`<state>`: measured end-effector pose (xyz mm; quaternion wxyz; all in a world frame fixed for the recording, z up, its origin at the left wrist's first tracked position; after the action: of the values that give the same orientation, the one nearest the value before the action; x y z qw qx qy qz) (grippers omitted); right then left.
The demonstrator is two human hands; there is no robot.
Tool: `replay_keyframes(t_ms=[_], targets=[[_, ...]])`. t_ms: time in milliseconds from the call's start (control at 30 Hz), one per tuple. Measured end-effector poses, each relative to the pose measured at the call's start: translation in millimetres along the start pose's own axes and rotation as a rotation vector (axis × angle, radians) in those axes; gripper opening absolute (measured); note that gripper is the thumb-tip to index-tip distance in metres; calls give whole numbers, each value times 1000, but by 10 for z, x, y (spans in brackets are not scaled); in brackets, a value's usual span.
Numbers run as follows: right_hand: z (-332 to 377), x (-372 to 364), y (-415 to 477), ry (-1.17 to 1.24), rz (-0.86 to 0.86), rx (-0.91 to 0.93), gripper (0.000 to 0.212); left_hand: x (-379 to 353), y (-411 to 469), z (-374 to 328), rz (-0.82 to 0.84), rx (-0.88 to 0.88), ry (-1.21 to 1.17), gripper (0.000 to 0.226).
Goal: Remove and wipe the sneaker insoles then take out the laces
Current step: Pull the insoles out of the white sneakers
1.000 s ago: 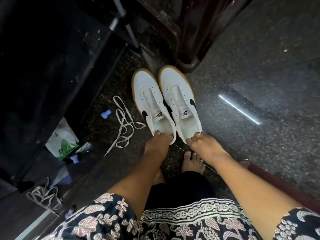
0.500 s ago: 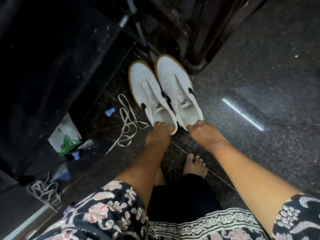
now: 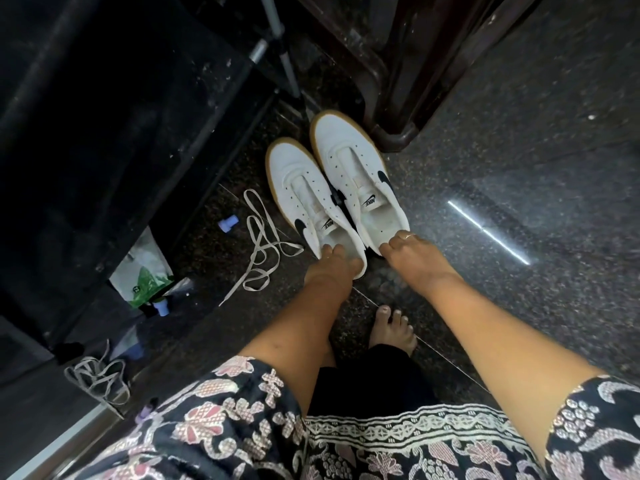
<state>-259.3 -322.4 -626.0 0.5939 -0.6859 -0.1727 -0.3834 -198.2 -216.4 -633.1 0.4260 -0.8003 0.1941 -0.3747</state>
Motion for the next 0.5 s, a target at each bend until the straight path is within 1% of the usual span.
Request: replay_keyframes(t_ms=[33, 100, 200, 333, 400, 433, 500], targets=[[4, 47, 6, 7, 51, -30, 29, 51, -57, -7, -21, -11, -21, 55], [41, 227, 5, 18, 88, -91, 34, 166, -215, -11, -101, -21, -98, 60], [219, 649, -63, 8, 128, -94, 40, 400, -590, -39, -245, -20, -263, 54], [495, 1341, -237, 24, 159, -81, 42, 757, -1198, -35, -410, 108, -589, 47], [632, 1699, -406, 19, 111, -33, 42, 938, -1503, -41, -504, 160, -717, 42], [705, 1911, -509, 32, 57, -11, 38, 1034, -1671, -41, -553, 181, -759, 36], [859, 2364, -725, 150, -61, 18, 29, 1239, -2056, -45, -664, 214, -836, 26]])
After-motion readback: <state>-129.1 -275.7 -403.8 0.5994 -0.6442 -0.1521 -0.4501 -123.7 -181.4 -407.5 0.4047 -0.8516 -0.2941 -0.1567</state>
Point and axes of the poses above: each hand's wrist, its own y-axis towards the middle knuckle, its own x-axis out of the back of the hand, z = x × y, the point moved 5 cm from there along y, towards the middle knuckle, and after that the axes turned 11 degrees about -x, right-handed, at the moved point
